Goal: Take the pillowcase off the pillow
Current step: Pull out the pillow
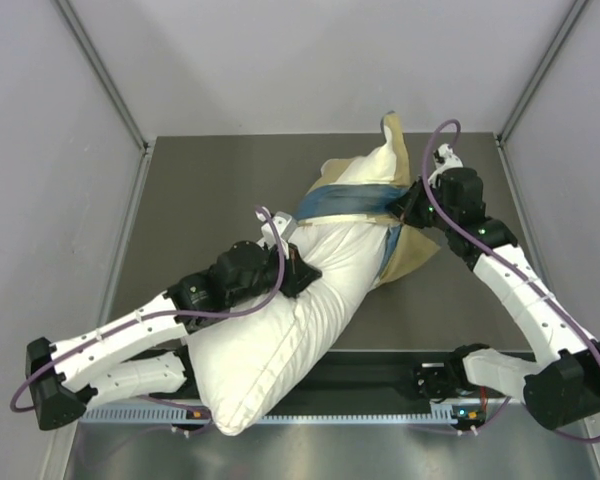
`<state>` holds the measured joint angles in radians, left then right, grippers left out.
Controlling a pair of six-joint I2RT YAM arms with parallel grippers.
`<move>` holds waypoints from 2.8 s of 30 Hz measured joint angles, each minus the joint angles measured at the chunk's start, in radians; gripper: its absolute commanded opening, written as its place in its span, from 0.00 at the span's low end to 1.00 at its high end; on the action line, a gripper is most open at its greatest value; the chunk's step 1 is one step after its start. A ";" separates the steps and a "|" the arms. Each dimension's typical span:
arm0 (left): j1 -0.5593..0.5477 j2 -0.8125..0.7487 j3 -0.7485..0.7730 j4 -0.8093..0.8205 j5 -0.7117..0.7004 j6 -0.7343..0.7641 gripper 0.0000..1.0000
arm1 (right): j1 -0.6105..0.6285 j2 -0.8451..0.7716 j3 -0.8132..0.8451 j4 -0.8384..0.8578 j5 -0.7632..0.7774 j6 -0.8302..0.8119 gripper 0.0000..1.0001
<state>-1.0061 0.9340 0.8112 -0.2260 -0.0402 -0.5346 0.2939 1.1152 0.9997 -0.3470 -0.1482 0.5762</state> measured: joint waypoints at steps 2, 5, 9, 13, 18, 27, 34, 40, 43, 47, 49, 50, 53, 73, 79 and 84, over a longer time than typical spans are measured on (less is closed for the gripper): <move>-0.006 0.018 0.000 0.015 0.000 0.004 0.00 | -0.012 0.028 0.034 -0.022 0.013 0.000 0.00; -0.048 0.055 0.005 0.039 -0.018 0.010 0.00 | -0.037 0.075 0.098 -0.060 0.053 -0.003 0.00; -0.152 0.121 0.024 0.067 -0.093 0.015 0.00 | -0.060 0.149 0.202 -0.161 0.108 -0.019 0.00; -0.208 0.146 0.025 0.082 -0.160 0.009 0.00 | -0.071 0.206 0.264 -0.229 0.130 -0.039 0.00; -0.210 0.124 0.009 0.084 -0.166 -0.011 0.00 | -0.082 0.212 0.266 -0.230 0.139 -0.060 0.00; -0.212 0.015 -0.051 0.072 -0.145 -0.072 0.00 | -0.145 0.220 0.266 -0.229 0.067 -0.071 0.00; -0.216 0.003 -0.059 0.064 -0.135 -0.095 0.00 | -0.181 0.290 0.320 -0.254 0.033 -0.083 0.00; -0.262 -0.032 -0.064 -0.052 -0.056 -0.104 0.00 | -0.314 0.354 0.398 -0.060 0.262 -0.132 0.00; -0.312 -0.051 -0.064 -0.117 0.040 -0.116 0.00 | -0.417 0.343 0.404 0.074 0.394 -0.152 0.00; -0.328 -0.012 -0.060 -0.129 0.098 -0.122 0.00 | -0.426 0.257 0.390 0.127 0.335 -0.185 0.03; -0.329 0.013 -0.048 -0.127 0.093 -0.124 0.00 | -0.421 0.187 0.353 0.134 0.270 -0.191 0.29; -0.329 0.034 -0.034 -0.126 0.079 -0.126 0.00 | -0.420 0.131 0.323 0.121 0.233 -0.193 0.61; -0.331 0.088 0.006 -0.126 0.034 -0.130 0.00 | -0.417 -0.061 0.254 0.054 0.160 -0.216 0.93; -0.348 0.230 0.090 -0.116 -0.085 -0.179 0.00 | -0.415 -0.703 -0.203 -0.385 -0.129 -0.072 1.00; -0.348 0.229 0.090 -0.114 -0.084 -0.182 0.00 | -0.415 -0.733 -0.211 -0.326 -0.214 -0.022 0.79; -0.348 0.229 0.086 -0.107 -0.084 -0.186 0.00 | -0.415 -0.726 -0.248 -0.308 -0.256 -0.016 0.00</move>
<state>-1.3537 1.1629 0.8970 -0.3332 -0.1246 -0.7204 -0.1207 0.3897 0.7517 -0.6548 -0.4038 0.5606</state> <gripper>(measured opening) 0.080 0.245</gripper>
